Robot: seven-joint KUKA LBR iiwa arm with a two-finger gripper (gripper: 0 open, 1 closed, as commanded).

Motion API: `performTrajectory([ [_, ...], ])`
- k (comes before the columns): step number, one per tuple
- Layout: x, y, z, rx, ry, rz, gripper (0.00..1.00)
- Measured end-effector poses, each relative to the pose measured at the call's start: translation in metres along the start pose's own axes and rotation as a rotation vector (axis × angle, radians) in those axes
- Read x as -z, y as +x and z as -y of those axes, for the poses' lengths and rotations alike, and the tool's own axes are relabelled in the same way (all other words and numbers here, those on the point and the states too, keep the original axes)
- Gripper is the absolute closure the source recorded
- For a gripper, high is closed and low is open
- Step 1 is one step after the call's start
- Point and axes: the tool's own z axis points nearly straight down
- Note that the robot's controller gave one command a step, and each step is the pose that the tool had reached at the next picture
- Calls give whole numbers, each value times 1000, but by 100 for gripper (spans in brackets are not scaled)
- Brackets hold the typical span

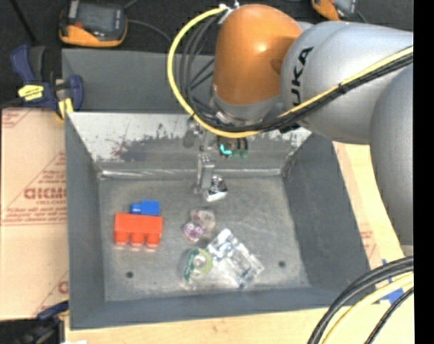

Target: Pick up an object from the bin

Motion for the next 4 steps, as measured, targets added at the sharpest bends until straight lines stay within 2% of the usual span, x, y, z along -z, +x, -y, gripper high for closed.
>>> performTrajectory([
  [1,-65,10,-54,63,-1,1,0],
  [2,-150,38,-64,49,-1,-1,0],
  [3,-143,35,-64,45,-2,3,100],
  [4,-82,-10,-73,52,-3,17,100],
])
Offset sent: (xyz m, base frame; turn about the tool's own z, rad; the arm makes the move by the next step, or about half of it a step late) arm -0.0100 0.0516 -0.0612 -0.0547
